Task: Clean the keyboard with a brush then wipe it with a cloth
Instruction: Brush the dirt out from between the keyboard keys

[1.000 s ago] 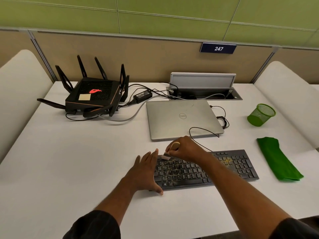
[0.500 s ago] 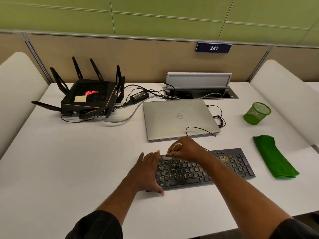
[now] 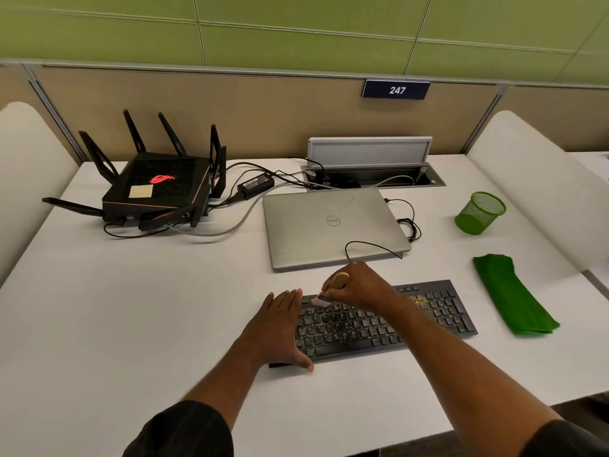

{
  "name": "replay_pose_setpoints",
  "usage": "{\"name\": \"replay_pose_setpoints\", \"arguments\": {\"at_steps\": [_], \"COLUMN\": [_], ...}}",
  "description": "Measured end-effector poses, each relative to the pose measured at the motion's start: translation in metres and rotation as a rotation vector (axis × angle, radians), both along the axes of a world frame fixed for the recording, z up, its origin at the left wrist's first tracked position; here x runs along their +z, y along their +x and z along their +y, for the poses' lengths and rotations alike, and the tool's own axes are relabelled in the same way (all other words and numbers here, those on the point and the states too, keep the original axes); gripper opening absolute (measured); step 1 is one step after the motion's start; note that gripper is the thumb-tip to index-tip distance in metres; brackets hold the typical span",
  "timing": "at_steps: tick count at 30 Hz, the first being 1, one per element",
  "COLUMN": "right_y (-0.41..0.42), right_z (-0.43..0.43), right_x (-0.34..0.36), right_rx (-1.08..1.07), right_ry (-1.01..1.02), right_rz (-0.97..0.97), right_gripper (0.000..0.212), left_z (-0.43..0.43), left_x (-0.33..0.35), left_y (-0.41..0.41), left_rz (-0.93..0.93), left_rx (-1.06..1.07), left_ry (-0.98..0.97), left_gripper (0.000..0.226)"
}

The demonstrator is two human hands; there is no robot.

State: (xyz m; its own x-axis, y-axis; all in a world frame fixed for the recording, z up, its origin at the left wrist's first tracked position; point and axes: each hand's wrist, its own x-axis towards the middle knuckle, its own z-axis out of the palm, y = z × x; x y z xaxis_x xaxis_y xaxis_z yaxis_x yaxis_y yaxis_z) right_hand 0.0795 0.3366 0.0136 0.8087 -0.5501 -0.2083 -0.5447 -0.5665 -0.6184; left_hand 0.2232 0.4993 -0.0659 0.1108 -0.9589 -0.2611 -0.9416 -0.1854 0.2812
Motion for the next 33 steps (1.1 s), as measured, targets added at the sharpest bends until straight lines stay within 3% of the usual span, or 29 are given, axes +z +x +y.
{"name": "replay_pose_setpoints", "arguments": {"at_steps": [4,10,19,26,33], "right_y": [-0.009,-0.008,-0.031,-0.035,-0.05], "right_z": [-0.011,-0.01,-0.033,-0.03,-0.038], "right_x": [0.001,0.009,0.006,0.012,0.011], "right_rx": [-0.014,-0.044,-0.056,-0.091,-0.011], "right_ry": [-0.043,0.002,-0.122,-0.001,-0.218], "right_rz": [0.045,-0.049,0.104,-0.009,0.123], "right_gripper": [0.008,0.011,0.007,0.009,0.011], "left_z": [-0.002,-0.009,-0.016,-0.024,-0.028], "left_x": [-0.001,0.005,0.006,0.007,0.007], "left_y": [-0.003,-0.013,-0.022,-0.03,-0.035], "left_rz": [-0.014,-0.024,-0.034,-0.048,-0.064], "left_rx": [-0.005,0.006,-0.004,-0.018,-0.016], "left_ry": [0.015,-0.007,0.014,0.009,0.008], "left_gripper": [0.147,0.143,0.144,0.143,0.143]}}
